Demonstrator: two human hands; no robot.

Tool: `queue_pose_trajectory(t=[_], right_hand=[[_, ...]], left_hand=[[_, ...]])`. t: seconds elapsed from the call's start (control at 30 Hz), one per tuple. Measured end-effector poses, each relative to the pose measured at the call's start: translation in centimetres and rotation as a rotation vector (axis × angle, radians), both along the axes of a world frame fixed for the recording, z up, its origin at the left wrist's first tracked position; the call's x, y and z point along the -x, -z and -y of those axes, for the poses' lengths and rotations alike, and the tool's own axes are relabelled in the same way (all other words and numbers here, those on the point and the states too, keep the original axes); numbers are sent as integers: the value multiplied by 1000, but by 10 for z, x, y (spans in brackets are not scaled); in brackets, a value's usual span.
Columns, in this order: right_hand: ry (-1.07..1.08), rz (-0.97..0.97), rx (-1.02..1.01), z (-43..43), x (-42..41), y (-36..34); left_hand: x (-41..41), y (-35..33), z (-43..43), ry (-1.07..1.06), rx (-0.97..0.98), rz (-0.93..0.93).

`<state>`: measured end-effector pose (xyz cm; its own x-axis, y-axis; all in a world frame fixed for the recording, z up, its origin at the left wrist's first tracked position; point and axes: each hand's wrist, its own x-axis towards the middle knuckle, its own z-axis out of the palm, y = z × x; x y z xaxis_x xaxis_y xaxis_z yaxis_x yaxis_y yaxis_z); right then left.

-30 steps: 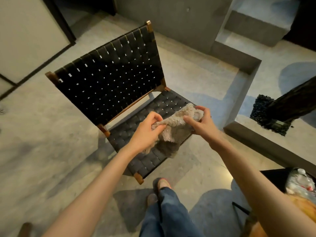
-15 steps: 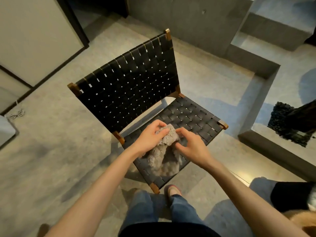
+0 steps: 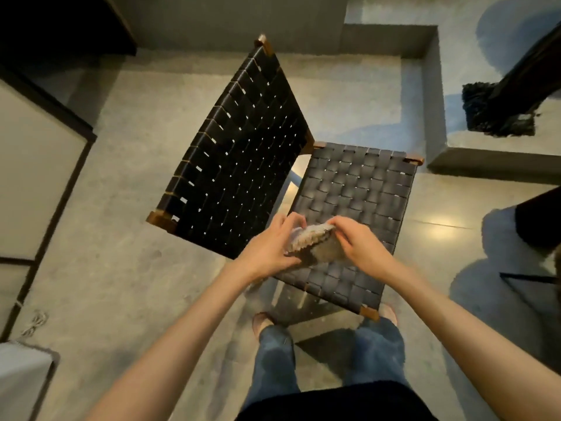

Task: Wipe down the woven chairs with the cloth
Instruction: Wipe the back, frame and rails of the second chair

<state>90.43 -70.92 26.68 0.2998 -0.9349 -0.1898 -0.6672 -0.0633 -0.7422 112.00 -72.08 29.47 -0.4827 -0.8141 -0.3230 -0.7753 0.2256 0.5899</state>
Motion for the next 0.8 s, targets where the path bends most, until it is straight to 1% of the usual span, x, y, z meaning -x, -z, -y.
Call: queue_pose_trajectory(t=[0.03, 0.1, 0.2, 0.33, 0.4, 0.57, 0.7, 0.8], right_hand=[[13, -20, -5, -5, -9, 1], [30, -42, -29, -14, -19, 1], [35, -72, -86, -27, -21, 1], [98, -218, -151, -48, -15, 10], [133, -257, -159, -60, -9, 16], [228, -286, -201, -79, 13, 35], [349, -259, -217, -84, 20, 51], [487, -237, -220, -77, 23, 66]], left_hand=[[-9, 1, 1, 51, 38, 24], [-23, -1, 2, 89, 48, 14], [-40, -4, 4, 102, -12, 21], [-51, 2, 2, 81, -74, 19], [-51, 7, -2, 70, -86, 16], [-46, 31, -5, -7, -144, -49], [-37, 59, 8, 39, -111, -5], [-26, 83, 30, 108, -108, -29]])
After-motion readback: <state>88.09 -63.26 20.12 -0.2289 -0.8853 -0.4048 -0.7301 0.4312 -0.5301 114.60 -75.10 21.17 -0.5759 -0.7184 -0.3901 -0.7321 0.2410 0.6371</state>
